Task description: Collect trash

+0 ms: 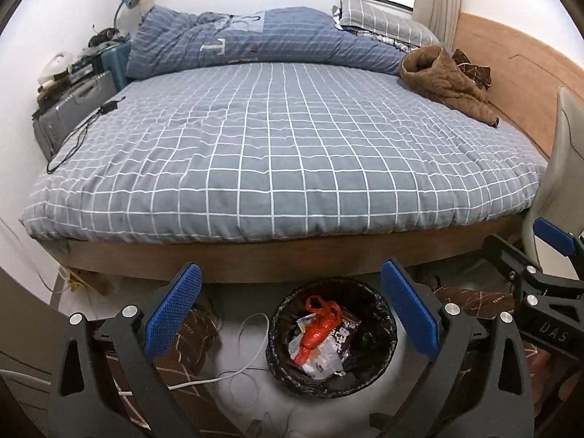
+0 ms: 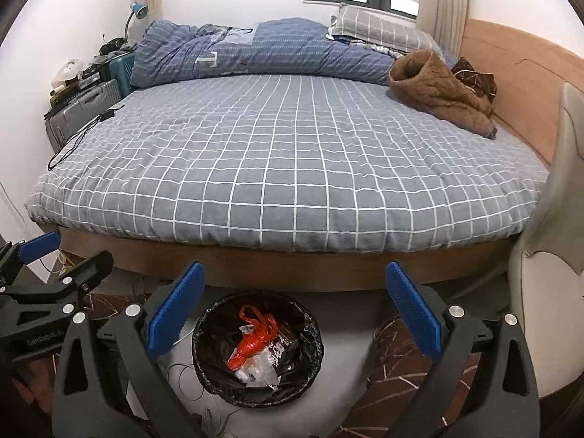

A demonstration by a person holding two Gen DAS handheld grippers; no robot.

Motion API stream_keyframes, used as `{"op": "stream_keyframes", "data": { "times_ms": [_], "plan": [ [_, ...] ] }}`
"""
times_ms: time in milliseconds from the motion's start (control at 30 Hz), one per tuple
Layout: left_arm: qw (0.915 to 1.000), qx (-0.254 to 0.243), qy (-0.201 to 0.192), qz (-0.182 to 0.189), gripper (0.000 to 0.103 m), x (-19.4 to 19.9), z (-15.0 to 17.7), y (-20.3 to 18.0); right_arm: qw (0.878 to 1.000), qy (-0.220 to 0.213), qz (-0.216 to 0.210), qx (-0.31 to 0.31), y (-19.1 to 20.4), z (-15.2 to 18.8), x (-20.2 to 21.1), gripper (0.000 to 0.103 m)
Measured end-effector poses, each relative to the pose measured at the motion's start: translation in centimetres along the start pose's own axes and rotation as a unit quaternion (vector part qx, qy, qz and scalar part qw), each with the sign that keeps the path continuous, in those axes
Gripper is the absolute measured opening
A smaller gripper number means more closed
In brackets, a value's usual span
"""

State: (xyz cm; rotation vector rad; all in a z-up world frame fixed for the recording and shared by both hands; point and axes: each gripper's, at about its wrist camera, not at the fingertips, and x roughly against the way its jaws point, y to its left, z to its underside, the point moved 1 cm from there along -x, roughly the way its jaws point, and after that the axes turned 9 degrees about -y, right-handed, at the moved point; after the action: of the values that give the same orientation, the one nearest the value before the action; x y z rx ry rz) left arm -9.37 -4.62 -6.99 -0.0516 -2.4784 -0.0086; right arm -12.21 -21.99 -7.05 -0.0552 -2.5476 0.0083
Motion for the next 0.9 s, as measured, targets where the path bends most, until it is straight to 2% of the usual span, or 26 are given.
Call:
{"op": "stream_keyframes", "data": {
  "times_ms": [233, 900],
  "plan": [
    [1.0000, 0.001, -0.001, 0.003, 0.097, 0.84, 0.05, 0.18, 1.000, -0.007, 0.000, 0.006, 0.14, -0.10, 0.97, 0.095],
    [0.9999, 0.006, 0.005, 0.009, 0.097, 0.34, 0.23, -0.12, 1.000, 0.001, 0.006, -0.004, -0.40, 0.23, 0.22, 0.095]
  ]
}}
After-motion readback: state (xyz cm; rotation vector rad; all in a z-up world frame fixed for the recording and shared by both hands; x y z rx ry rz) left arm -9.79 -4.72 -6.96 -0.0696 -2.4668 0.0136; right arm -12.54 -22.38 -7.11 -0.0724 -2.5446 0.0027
